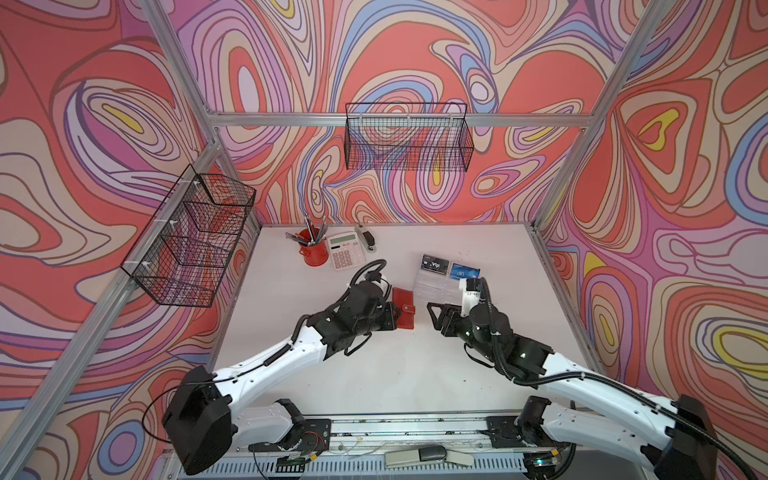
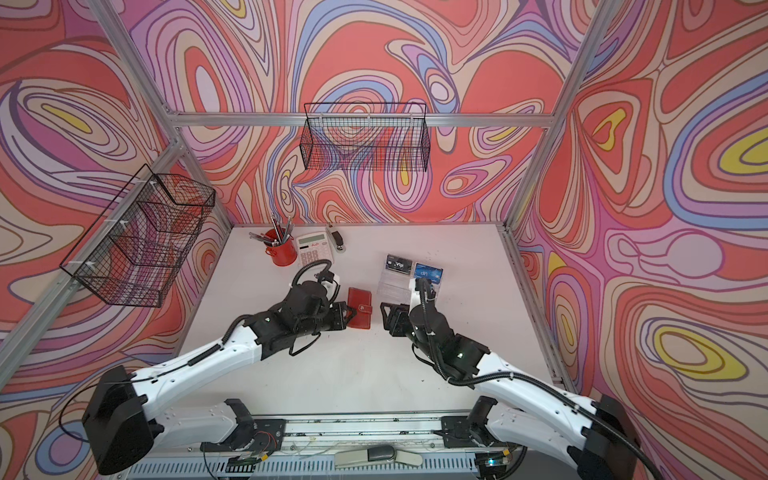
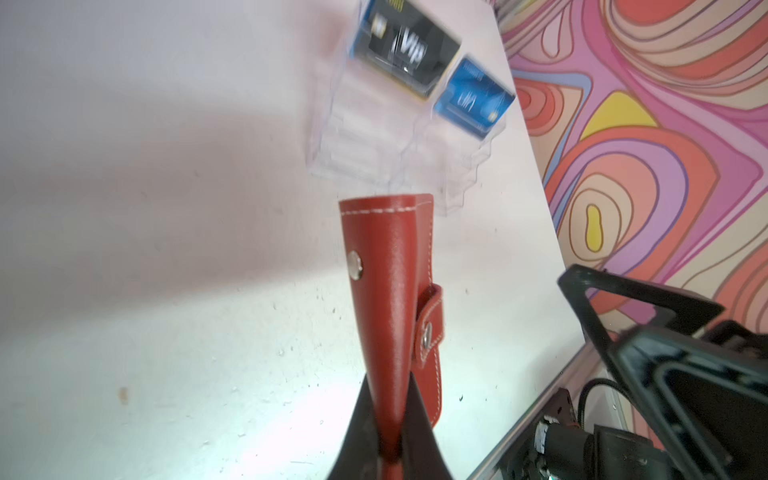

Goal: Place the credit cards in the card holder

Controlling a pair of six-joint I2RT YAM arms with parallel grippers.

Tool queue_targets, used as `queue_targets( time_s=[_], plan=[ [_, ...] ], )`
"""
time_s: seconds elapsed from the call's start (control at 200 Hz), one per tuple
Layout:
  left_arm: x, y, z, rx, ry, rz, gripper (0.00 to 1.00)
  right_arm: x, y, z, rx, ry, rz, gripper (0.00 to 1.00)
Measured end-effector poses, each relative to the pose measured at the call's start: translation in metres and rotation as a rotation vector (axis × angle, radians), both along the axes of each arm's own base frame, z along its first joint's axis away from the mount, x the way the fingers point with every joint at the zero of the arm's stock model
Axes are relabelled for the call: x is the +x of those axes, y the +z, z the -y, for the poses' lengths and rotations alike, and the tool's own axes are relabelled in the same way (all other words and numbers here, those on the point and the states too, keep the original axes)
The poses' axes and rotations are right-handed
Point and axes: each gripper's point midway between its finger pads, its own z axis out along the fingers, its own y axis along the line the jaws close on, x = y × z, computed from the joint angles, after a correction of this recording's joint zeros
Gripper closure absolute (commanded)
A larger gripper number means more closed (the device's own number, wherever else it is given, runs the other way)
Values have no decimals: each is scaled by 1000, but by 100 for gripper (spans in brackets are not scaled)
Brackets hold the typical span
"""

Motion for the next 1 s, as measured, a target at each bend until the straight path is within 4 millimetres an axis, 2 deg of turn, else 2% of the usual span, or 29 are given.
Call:
queue_targets(
  time_s=[0.045,0.1,0.14,0.17,0.205,0.265,0.305,0.351,0.396,0.471,0.536,0.586,0.611,0.686,0.856,1.002],
  plan=[
    [4,36,-6,5,22,55,100,3,44,9,7,-45,42,5],
    [7,80,-16,-5,52,131,100,7,100,19,20,-98,112,7],
    [6,99,-24,-21,78,167,100,9,136,27,34,-132,166,9],
    [5,106,-30,-30,96,185,100,10,161,33,42,-158,217,9],
    [4,106,-34,-31,107,196,100,11,179,38,46,-181,263,9],
    [1,92,-40,-12,119,211,100,12,190,47,35,-222,314,14],
    [0,73,-41,29,114,207,100,15,185,48,18,-236,330,17],
    [-5,48,-38,110,90,208,100,20,167,45,-14,-240,337,17],
    [-8,29,-34,203,70,239,100,25,138,39,-53,-234,325,23],
    [-20,1,-22,321,7,294,100,35,71,27,-163,-210,249,38],
    [-22,-8,-18,382,-17,331,100,42,17,17,-261,-182,171,44],
    [-17,-6,-19,405,1,362,100,44,-8,10,-306,-153,130,46],
    [-14,-3,-20,408,15,379,100,45,-15,7,-307,-139,118,47],
    [-7,7,-23,410,53,421,100,45,-19,-7,-282,-90,115,51],
    [-6,16,-26,382,69,473,100,36,7,-38,-154,28,184,53],
    [-8,17,-22,365,50,481,100,28,21,-54,-92,105,219,60]
  ],
)
